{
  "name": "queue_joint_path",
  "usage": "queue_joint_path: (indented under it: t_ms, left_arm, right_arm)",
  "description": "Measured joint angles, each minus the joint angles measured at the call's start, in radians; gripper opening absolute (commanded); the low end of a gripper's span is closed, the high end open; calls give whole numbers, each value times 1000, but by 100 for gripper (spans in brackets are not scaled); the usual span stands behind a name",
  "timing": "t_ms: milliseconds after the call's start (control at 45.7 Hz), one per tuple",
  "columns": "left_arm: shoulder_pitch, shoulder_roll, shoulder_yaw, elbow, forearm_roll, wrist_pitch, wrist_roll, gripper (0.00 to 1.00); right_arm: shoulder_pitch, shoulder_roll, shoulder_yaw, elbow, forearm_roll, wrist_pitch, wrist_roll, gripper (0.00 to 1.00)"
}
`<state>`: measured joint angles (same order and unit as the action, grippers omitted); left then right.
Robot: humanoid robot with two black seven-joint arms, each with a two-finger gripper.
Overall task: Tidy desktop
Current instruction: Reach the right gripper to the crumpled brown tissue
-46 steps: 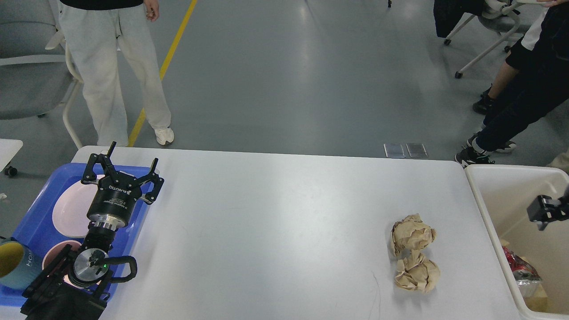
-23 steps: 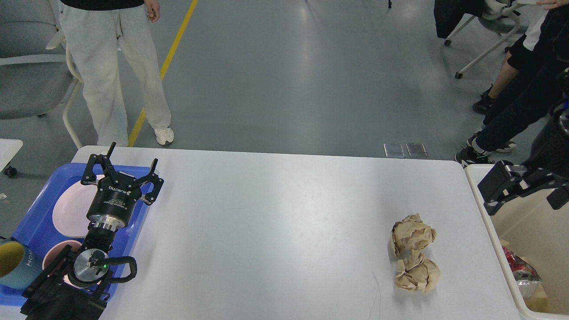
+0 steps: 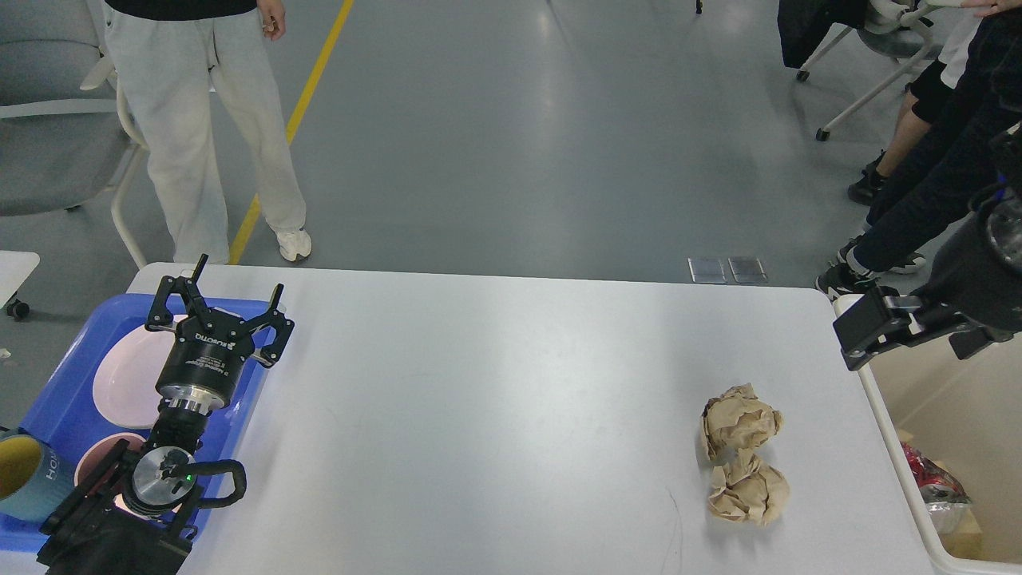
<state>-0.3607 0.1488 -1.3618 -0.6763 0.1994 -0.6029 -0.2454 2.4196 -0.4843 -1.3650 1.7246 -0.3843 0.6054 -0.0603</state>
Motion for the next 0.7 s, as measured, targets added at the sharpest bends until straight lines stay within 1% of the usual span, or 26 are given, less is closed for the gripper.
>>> queue_joint_path:
  t_ms: [131, 219, 328, 416, 525, 700]
  left_arm:
    - [0, 0, 0, 0, 0, 0, 0, 97]
    - [0, 0, 1, 0, 0, 0, 0, 97]
    - [0, 0, 1, 0, 0, 0, 0, 97]
    - [0, 0, 1, 0, 0, 0, 0, 97]
    - [0, 0, 0, 0, 0, 0, 0, 97]
    - [0, 0, 0, 0, 0, 0, 0, 97]
  right_arm:
    - [-172, 19, 16, -18, -3, -134, -1, 100]
    - [-297, 27, 46, -23, -4, -253, 0, 100]
    - [-462, 36, 98, -61, -4, -368, 0, 100]
    - [-618, 61, 165, -123, -4, -425, 0, 100]
    - [-770, 100, 239, -206, 0, -460, -1, 100]
    - [-936, 157, 280, -315, 11, -564, -2, 100]
